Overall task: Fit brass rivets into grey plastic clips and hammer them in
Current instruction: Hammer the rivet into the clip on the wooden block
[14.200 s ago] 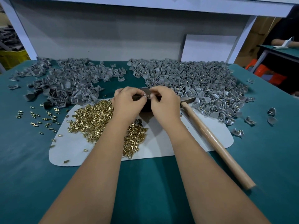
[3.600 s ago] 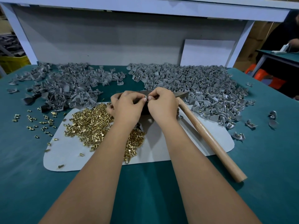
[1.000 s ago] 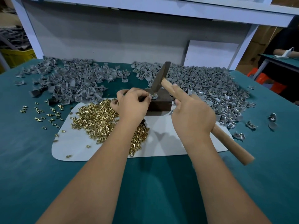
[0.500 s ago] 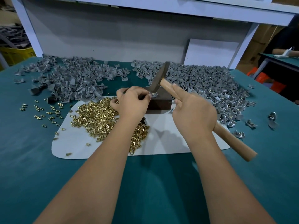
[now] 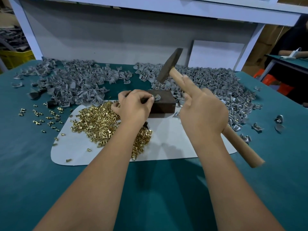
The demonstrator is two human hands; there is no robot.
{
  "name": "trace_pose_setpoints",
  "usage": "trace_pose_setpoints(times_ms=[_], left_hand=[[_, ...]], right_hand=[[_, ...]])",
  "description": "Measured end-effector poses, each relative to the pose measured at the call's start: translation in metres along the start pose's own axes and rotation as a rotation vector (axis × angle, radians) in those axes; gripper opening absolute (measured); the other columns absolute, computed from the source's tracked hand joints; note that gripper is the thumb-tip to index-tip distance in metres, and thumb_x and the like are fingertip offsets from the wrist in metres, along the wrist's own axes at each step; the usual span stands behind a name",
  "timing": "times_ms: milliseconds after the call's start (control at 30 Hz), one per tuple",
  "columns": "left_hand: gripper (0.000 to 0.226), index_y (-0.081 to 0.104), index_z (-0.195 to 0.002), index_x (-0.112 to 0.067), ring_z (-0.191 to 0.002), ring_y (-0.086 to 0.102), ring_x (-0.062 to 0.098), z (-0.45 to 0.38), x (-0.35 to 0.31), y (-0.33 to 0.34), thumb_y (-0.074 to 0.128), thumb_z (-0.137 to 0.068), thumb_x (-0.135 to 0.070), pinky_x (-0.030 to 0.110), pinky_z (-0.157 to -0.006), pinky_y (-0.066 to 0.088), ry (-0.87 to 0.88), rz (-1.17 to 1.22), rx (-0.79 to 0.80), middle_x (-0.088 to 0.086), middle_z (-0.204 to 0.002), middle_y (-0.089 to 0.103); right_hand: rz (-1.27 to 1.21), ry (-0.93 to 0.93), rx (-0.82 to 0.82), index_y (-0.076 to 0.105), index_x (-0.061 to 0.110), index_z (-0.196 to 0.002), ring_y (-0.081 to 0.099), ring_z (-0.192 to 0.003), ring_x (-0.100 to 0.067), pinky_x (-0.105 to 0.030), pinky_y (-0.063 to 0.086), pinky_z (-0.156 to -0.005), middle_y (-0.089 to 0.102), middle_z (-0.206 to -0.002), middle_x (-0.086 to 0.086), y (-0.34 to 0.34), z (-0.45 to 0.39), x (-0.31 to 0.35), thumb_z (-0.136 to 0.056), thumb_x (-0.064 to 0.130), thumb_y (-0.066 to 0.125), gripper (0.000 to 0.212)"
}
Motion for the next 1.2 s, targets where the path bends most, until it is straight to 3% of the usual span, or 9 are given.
trace_pose_setpoints(times_ms=[133,333,467,600,700,767,833,1200], left_hand=[[0.008,0.065,-0.078,-0.045,-0.125,0.031,0.012,0.0,0.001,0.0,0.067,-0.086,-0.046,0.04,-0.092,0.013,0.001,-0.03,0.028,-0.032,-0.094,0.055],[0.008,0.069,-0.077,-0.044,-0.125,0.031,0.01,-0.001,0.001,0.002,0.069,-0.085,-0.045,0.042,-0.096,0.013,-0.003,-0.01,0.004,-0.032,-0.09,0.057],[0.012,0.066,-0.074,-0.047,-0.124,0.03,0.01,-0.001,0.002,0.001,0.067,-0.086,-0.048,0.042,-0.093,0.014,-0.002,-0.039,0.004,-0.033,-0.091,0.057],[0.008,0.074,-0.083,-0.04,-0.124,0.029,0.005,-0.002,0.002,0.003,0.069,-0.085,-0.045,0.044,-0.102,0.014,0.016,-0.046,-0.056,-0.028,-0.096,0.065],[0.008,0.074,-0.085,-0.041,-0.125,0.032,0.009,0.0,0.002,0.002,0.068,-0.086,-0.046,0.047,-0.1,0.015,0.027,-0.079,-0.068,-0.027,-0.101,0.067],[0.008,0.074,-0.085,-0.041,-0.125,0.033,0.009,0.0,0.002,0.001,0.068,-0.085,-0.046,0.046,-0.099,0.015,0.028,-0.075,-0.072,-0.026,-0.1,0.067],[0.008,0.075,-0.085,-0.041,-0.125,0.033,0.008,-0.001,0.002,0.001,0.069,-0.085,-0.046,0.047,-0.102,0.015,0.015,-0.071,-0.079,-0.026,-0.098,0.067],[0.006,0.074,-0.085,-0.041,-0.124,0.034,0.011,0.0,0.0,0.001,0.07,-0.084,-0.045,0.047,-0.099,0.014,0.027,-0.078,-0.091,-0.026,-0.1,0.067]], right_hand=[[0.064,-0.077,0.16,0.037,0.049,-0.139,0.037,-0.062,-0.021,-0.026,0.017,-0.046,0.042,-0.077,0.002,0.011,0.003,0.006,-0.095,0.026,0.049,0.051],[0.019,0.004,-0.034,0.042,0.044,-0.138,0.036,-0.057,-0.021,-0.023,0.016,-0.047,0.045,-0.075,-0.001,0.0,0.002,0.0,-0.088,0.02,0.06,0.058],[0.083,-0.076,0.11,0.036,0.047,-0.139,0.036,-0.063,-0.021,-0.025,0.012,-0.046,0.058,-0.086,-0.002,0.011,0.005,0.002,-0.091,0.022,0.054,0.058],[0.061,-0.051,-0.016,0.044,0.042,-0.137,0.035,-0.059,-0.02,-0.026,0.022,-0.048,0.046,-0.074,0.0,0.004,0.005,0.005,-0.085,0.018,0.064,0.061],[0.107,-0.109,0.061,0.04,0.047,-0.138,0.036,-0.063,-0.021,-0.025,0.016,-0.047,0.057,-0.083,-0.001,0.011,0.008,0.005,-0.087,0.018,0.06,0.062],[0.069,-0.1,0.022,0.046,0.043,-0.136,0.039,-0.064,-0.021,-0.026,0.02,-0.049,0.06,-0.082,-0.002,0.008,0.008,0.005,-0.085,0.014,0.063,0.062],[0.043,-0.084,-0.039,0.051,0.038,-0.134,0.038,-0.063,-0.02,-0.028,0.023,-0.052,0.06,-0.079,-0.003,0.004,0.009,0.006,-0.081,0.011,0.066,0.061],[0.035,-0.064,0.026,0.045,0.044,-0.137,0.036,-0.061,-0.018,-0.028,0.026,-0.051,0.057,-0.082,0.001,0.013,0.009,0.004,-0.085,0.017,0.061,0.06]])
Point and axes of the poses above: each hand's wrist, its own z-axis away from the middle knuckle, its own y-axis out of the palm, x = y × z, the point moved 4 cm from there along -z, towards the middle knuckle
